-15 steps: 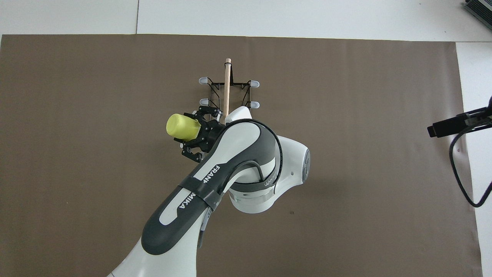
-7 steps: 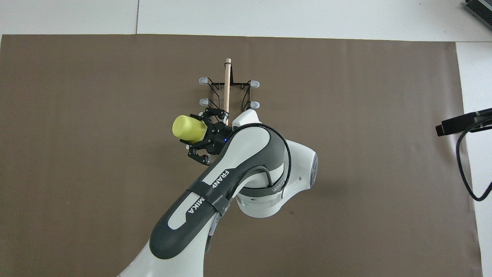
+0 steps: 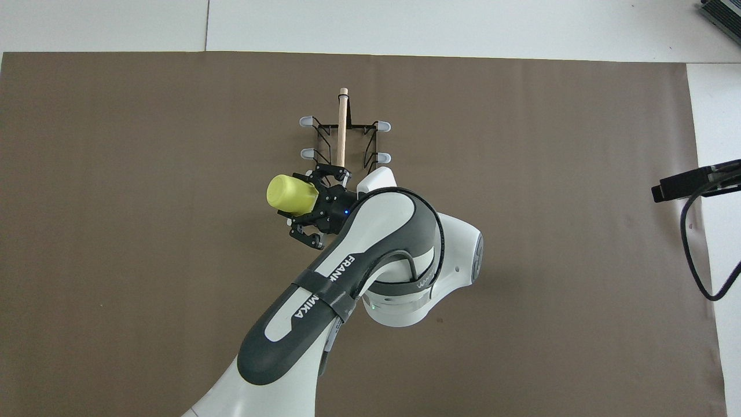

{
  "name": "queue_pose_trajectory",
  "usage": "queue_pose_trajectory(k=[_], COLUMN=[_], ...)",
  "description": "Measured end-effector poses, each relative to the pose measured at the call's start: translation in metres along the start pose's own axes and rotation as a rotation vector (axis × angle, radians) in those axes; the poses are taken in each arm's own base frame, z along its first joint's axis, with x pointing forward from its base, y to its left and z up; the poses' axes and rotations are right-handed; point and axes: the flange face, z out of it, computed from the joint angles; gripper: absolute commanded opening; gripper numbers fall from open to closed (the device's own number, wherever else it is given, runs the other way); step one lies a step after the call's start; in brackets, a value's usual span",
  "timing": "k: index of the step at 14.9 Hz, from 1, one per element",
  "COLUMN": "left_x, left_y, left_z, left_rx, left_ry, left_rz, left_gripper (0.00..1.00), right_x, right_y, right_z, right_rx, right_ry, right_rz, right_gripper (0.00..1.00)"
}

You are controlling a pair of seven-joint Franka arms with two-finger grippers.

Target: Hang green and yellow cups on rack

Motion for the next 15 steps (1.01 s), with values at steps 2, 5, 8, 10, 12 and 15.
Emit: queue_pose_trajectory(k=[2, 5, 8, 10, 12, 15], left_x=[0.0, 0.001, 0.006, 0.015, 0.034, 0.094], left_y=[0.0, 0.0, 0.001, 0.004, 0.012, 0.028], left_z=[0.0, 0.0, -0.001, -0.001, 0.002, 0.016], left_rx=[0.0, 0.004, 0.016, 0.021, 0.026, 0.033], left_ry=[0.0, 0.003, 0.011, 0.012, 0.001, -0.089], left_rz=[-0.003, -0.008, -0.018, -0.036, -0.06, -0.086], left_gripper=[1.0, 1.0, 1.0, 1.0, 1.0, 1.0], right_x=[0.001, 0.002, 0.002, 0.002, 0.003, 0.002], right_y=[-0.003, -0.012, -0.015, -0.017, -0.028, -0.044], right_z=[0.0, 0.001, 0.001, 0.0, -0.001, -0.003], right_rx=[0.0, 0.0, 0.0, 0.0, 0.0, 0.001], right_ry=[0.0, -0.003, -0.002, -0.002, -0.002, -0.006], right_rz=[-0.005, -0.021, -0.027, -0.03, -0.048, -0.058], right_gripper=[1.0, 1.0, 1.0, 1.0, 1.0, 1.0])
